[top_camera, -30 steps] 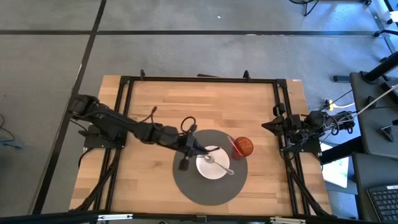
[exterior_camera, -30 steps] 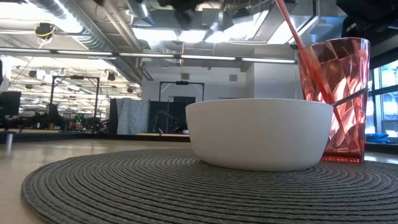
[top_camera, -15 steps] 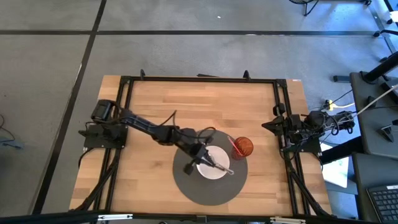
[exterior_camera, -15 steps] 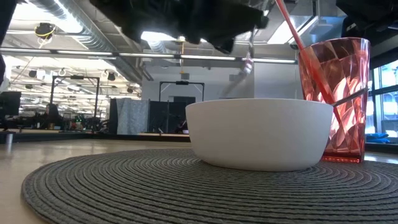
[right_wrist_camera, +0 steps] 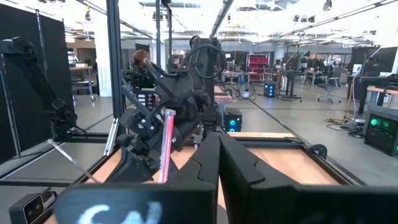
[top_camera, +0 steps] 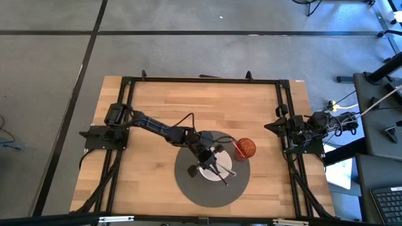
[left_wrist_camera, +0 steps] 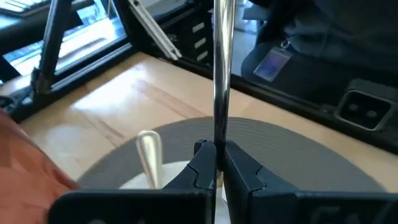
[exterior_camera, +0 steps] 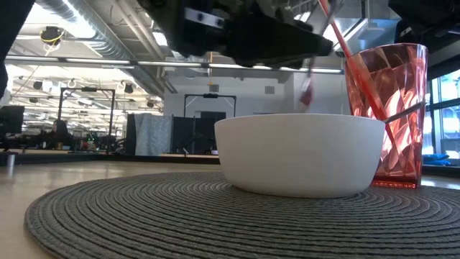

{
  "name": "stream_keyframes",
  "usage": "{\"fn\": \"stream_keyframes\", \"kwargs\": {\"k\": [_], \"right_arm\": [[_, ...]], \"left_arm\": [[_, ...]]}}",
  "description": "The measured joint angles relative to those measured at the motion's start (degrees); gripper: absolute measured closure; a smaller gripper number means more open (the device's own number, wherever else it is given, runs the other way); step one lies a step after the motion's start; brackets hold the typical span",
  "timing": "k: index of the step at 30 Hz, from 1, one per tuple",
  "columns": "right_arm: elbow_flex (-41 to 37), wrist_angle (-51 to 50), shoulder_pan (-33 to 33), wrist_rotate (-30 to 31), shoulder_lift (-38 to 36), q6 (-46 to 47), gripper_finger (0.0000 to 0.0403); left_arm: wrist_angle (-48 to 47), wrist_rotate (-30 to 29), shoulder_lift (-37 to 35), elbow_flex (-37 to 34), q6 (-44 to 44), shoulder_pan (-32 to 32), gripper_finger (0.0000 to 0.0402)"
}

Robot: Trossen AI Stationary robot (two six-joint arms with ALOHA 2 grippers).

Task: Pick & Place Utensil
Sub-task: Put the silver fork into the white bowl to the left of the orange glass

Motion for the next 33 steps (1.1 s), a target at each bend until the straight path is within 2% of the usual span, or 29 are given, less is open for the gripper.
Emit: {"fn": "stream_keyframes", "kwargs": {"k": [2, 10, 20, 26, 33], "right_arm": [[0.0, 0.0, 0.0, -0.1, 0.0, 0.0, 0.0396], [0.0, 0.0, 0.0, -0.4, 0.0, 0.0, 0.0396], [0.0, 0.0, 0.0, -0.6, 0.0, 0.2, 0.0396], [0.0, 0.0, 0.0, -1.0, 0.0, 0.2, 0.0396], [0.0, 0.0, 0.0, -1.0, 0.0, 0.1, 0.0396]], "left_arm": [[0.2, 0.6, 0.8, 1.1, 1.0, 0.3, 0.0396], [-0.1, 10.8, 6.0, 6.8, 1.6, 1.6, 0.0397], [-0.5, 15.6, 10.8, 11.0, -0.1, 2.2, 0.0397], [-1.2, 15.3, 12.4, 11.1, -0.3, 2.3, 0.0397], [-6.4, 10.8, 12.3, 11.2, 7.1, 2.4, 0.0397]]}}
